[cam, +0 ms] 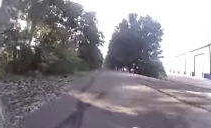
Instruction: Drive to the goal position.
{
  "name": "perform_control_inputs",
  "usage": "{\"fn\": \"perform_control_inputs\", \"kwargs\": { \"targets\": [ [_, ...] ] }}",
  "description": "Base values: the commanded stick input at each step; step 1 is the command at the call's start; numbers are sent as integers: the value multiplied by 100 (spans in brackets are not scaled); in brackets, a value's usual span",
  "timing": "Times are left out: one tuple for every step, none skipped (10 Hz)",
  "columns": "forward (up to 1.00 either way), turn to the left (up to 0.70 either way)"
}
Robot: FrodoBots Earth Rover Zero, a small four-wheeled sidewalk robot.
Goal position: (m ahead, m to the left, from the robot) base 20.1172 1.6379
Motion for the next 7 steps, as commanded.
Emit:
{"fn": "perform_control_inputs", "kwargs": {
  "targets": [
    [70, 0],
    [70, 0],
    [70, 0],
    [70, 0],
    [70, 0],
    [70, 0],
    [70, 0]
  ]
}}
